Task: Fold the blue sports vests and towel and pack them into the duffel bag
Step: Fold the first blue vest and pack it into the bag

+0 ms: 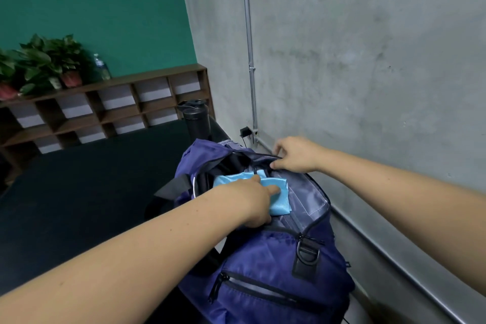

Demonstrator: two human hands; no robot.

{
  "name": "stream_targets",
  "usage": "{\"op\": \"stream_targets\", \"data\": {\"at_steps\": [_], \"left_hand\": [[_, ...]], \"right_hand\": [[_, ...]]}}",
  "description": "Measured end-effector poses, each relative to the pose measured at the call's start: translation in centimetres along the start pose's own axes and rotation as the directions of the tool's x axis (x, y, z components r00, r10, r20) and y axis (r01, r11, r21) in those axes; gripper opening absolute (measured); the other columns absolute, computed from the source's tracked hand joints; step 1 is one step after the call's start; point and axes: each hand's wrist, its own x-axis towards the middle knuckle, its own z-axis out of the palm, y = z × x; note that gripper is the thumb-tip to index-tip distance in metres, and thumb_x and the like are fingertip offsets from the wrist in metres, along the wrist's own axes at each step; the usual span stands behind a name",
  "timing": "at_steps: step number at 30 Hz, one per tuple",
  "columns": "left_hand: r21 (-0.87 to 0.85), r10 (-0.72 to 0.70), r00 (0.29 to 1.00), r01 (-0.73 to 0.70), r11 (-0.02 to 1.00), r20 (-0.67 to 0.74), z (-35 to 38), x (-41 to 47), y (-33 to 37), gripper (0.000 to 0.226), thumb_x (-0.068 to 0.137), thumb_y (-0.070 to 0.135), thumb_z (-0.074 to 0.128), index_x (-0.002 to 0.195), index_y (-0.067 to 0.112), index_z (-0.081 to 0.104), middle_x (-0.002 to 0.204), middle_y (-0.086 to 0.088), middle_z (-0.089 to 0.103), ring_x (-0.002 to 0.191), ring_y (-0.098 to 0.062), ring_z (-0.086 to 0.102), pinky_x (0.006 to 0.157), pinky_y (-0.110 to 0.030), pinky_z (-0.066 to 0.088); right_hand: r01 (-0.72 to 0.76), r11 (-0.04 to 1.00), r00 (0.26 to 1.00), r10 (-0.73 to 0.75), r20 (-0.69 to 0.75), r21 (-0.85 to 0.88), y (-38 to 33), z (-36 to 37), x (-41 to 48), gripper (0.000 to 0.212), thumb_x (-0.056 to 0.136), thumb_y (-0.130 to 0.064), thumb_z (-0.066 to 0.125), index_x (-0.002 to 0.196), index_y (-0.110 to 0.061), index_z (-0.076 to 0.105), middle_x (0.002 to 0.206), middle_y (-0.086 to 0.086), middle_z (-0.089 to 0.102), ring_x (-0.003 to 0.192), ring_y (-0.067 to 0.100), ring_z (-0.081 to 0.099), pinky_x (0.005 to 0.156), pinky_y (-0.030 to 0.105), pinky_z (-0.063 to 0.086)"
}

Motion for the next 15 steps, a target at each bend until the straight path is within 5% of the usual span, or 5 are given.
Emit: {"op": "stream_targets", "data": {"at_steps": [2,6,10,15], "left_hand": [[0.063,-0.045,0.998,0.041,0.997,0.051,-0.1,0.3,0.3,0.076,0.106,0.046,0.057,0.169,0.042,0.014,0.174,-0.015,0.01,0.147,-0.048,0.041,0.117,-0.053,0.04],[0.141,-0.153,0.98,0.135,0.981,0.129,-0.3,1.3,0.2,0.077,0.109,0.048,0.049,0.169,0.046,0.001,0.177,-0.013,-0.013,0.157,-0.051,0.02,0.121,-0.058,0.031],[0.12,-0.23,0.962,0.213,0.97,0.144,1.0,4.2,-1.3,0.074,0.11,0.05,0.045,0.167,0.049,-0.002,0.177,-0.009,-0.015,0.159,-0.053,0.011,0.124,-0.06,0.031],[0.083,-0.264,0.955,0.255,0.963,0.137,0.7,5.7,-2.4,0.091,0.106,0.022,0.054,0.167,0.047,-0.008,0.176,-0.01,-0.009,0.158,-0.049,0.017,0.118,-0.059,0.038]], "right_hand": [[0.007,0.998,0.998,-0.004,-0.062,0.055,0.3,0.7,0.3,0.02,0.097,-0.032,0.074,0.09,-0.014,0.066,0.087,0.004,0.065,0.087,0.028,0.059,0.067,0.033,0.036],[0.034,0.992,0.98,-0.01,-0.199,0.119,-1.1,-0.3,0.6,0.032,0.098,-0.022,0.065,0.07,-0.015,0.052,0.069,-0.001,0.054,0.078,0.031,0.056,0.064,0.036,0.035],[0.022,0.984,0.947,0.035,-0.319,0.175,-2.5,-1.9,0.8,0.028,0.097,-0.019,0.061,0.07,-0.016,0.054,0.066,-0.004,0.051,0.075,0.03,0.053,0.065,0.033,0.032],[0.034,0.988,0.963,0.007,-0.269,0.148,-2.3,-1.4,0.1,0.022,0.095,-0.021,0.064,0.074,-0.02,0.059,0.074,-0.004,0.061,0.081,0.029,0.061,0.066,0.032,0.039]]}}
